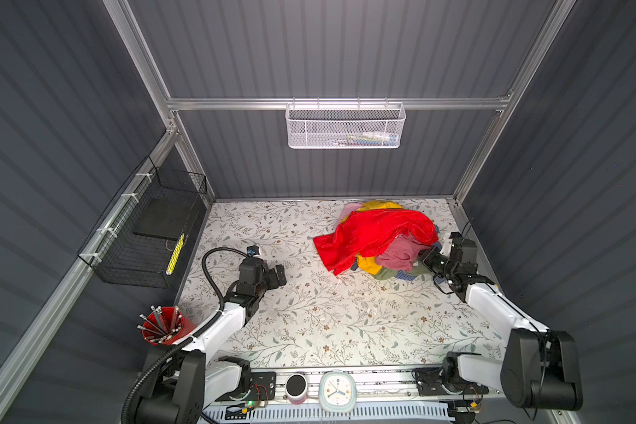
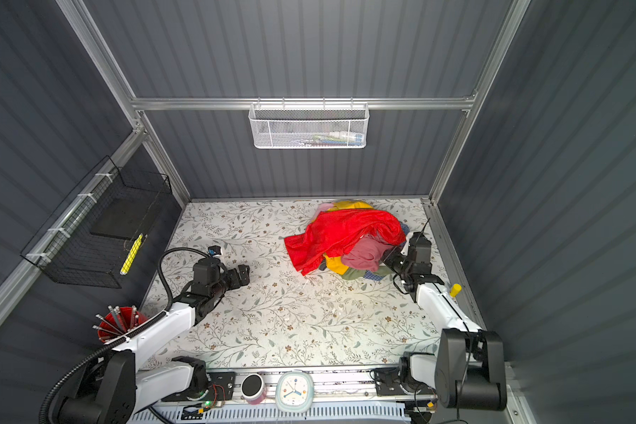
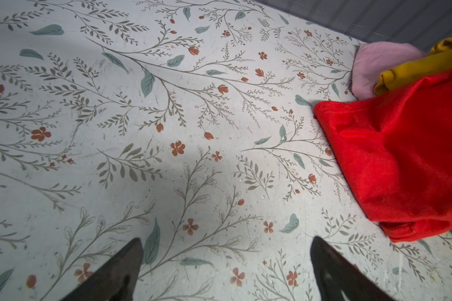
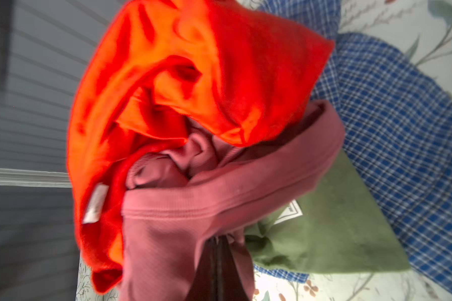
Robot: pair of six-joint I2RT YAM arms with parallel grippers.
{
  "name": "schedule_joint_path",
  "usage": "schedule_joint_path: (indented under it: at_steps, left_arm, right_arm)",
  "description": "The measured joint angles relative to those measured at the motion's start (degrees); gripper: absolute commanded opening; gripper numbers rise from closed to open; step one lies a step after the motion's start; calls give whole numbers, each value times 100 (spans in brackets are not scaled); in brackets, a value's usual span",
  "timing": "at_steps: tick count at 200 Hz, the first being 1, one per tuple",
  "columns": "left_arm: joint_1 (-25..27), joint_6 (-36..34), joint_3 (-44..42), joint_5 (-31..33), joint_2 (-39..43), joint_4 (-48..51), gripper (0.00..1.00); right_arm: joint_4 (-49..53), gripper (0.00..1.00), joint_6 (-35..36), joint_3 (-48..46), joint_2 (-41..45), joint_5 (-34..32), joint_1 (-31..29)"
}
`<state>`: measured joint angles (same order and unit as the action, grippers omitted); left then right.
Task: Pick out a specific cloth from the pile
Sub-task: 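Lower the right gripper into the pile and pinch the green shirt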
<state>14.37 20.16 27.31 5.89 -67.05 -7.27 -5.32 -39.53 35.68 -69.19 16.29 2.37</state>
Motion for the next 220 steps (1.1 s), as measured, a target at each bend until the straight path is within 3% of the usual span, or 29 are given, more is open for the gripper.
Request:
schedule_joint_path:
  at_steps: [8,32,80,110,162,220]
  left_arm:
    - [20,0,7,0,-9,0,100]
    - [42,0,28,-15,-46,4,100]
    - [61,0,50,-17,-50,39,100]
    - [61,-2,48,-13,15,107,100]
    - [61,0,39,-15,20,122,100]
    - [61,0,33,-15,31,127,100]
  right_arm:
    - [52,1,28,2,144,-83,-55]
    - [457,27,140,269,273,-328,-138]
    - [719,29,138,-4,-7,-597,-24]
    - [859,40,37,-313,-144,-649,90]
    - [745,41,-57,-310,-669,-645,286]
    - [284,34,-177,-295,-1276,-570,431]
